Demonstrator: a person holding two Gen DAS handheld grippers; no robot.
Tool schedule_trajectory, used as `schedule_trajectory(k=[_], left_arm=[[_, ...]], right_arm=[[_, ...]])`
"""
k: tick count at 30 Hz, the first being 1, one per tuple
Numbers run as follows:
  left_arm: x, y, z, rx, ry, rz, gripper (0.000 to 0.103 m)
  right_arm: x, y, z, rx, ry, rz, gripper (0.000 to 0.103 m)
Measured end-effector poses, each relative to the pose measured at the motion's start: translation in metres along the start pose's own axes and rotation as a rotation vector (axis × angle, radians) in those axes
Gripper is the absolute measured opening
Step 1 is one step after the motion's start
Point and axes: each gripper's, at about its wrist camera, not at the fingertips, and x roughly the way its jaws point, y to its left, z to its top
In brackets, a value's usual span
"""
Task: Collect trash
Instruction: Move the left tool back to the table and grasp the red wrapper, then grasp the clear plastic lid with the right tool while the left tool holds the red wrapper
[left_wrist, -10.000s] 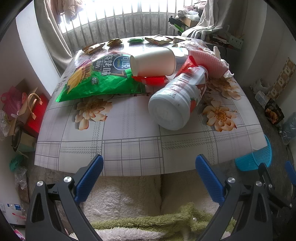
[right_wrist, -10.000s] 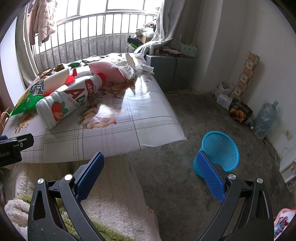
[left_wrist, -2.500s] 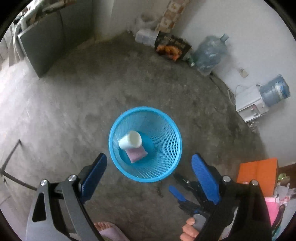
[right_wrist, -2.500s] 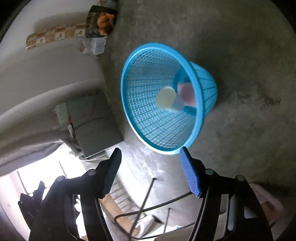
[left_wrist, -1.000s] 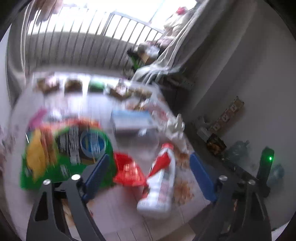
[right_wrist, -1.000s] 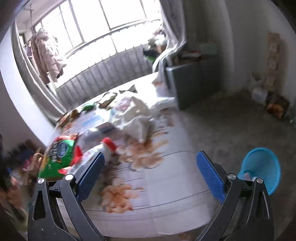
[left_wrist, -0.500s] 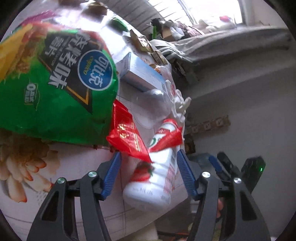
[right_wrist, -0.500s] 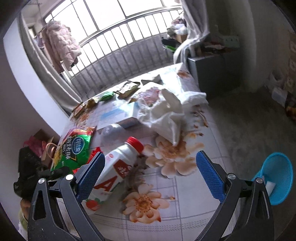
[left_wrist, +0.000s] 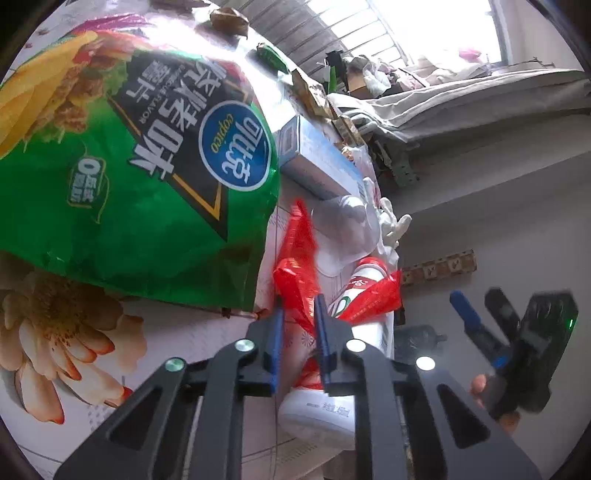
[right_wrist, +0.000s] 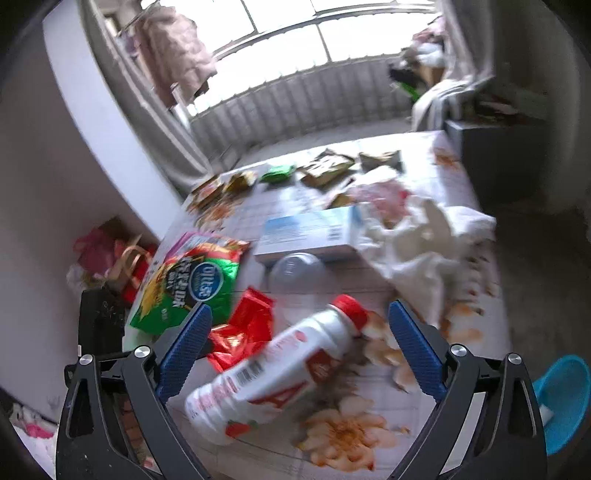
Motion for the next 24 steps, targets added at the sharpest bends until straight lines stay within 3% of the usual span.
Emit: schedule_trajectory(k=[2, 11, 18, 22, 24], left_arm=[[-0.004, 0.002, -0.002, 0.012, -0.01, 0.004, 0.007], [-0.029, -0.008, -0.009, 0.119, -0.119, 0.054, 0.005], [-0.043, -0.013, -0.008, 0.198, -0.183, 0.113, 0.005], [-0.045, -0.015, -0.009, 0.229, -0.194, 0.135, 0.005], [-0.044, -0.015, -0.009, 0.235, -0.197, 0.142, 0.005]], right_arm=[[0.016, 0.006, 0.009, -0.018, 0.039, 0.021, 0.088], [0.082, 0.015, 0.032, -0.032, 0.203, 0.009, 0.071], [0.108, 0.02, 0.03, -0.089, 0.267, -0.049, 0.067], [0.116, 0.02, 0.029, -0.102, 0.289, -0.073, 0.061], [0.118, 0.02, 0.029, -0.113, 0.288, -0.093, 0.052]])
